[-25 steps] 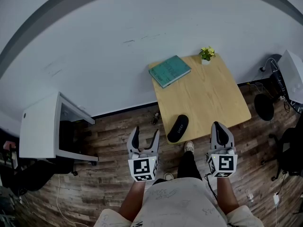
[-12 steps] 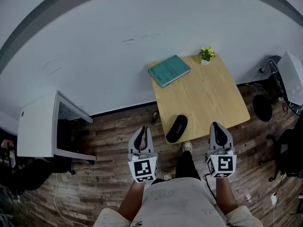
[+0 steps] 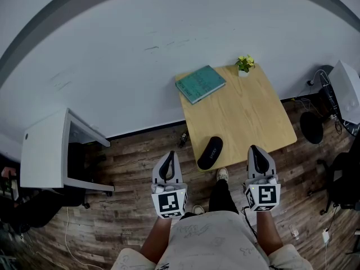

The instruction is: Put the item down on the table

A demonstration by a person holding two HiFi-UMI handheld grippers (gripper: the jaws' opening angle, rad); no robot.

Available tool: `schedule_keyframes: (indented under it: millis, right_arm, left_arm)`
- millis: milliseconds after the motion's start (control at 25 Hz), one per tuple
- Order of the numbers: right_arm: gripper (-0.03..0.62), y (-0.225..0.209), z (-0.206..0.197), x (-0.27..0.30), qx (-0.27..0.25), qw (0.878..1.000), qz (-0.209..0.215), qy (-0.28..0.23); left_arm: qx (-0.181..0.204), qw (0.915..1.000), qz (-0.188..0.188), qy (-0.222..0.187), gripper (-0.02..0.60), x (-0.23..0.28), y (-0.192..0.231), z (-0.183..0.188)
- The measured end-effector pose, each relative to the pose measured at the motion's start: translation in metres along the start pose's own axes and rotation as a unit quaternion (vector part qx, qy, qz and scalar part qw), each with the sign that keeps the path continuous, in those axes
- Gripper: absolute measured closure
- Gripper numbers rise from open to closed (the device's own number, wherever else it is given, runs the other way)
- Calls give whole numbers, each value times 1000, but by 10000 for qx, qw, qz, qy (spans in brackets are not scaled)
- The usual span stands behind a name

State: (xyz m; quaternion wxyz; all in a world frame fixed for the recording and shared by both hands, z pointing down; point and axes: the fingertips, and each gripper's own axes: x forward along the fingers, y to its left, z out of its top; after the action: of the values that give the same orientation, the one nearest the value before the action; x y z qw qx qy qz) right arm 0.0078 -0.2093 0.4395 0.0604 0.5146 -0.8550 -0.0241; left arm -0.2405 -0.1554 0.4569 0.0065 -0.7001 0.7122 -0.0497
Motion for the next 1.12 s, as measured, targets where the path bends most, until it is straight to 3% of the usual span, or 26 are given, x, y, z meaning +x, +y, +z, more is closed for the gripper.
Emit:
schedule_keyframes:
  millis: [1120]
  right_arm:
    - [577, 12, -8, -2, -141, 9993, 297, 169]
  left_arm:
    - [100, 9997, -200, 105, 572, 1, -15, -5]
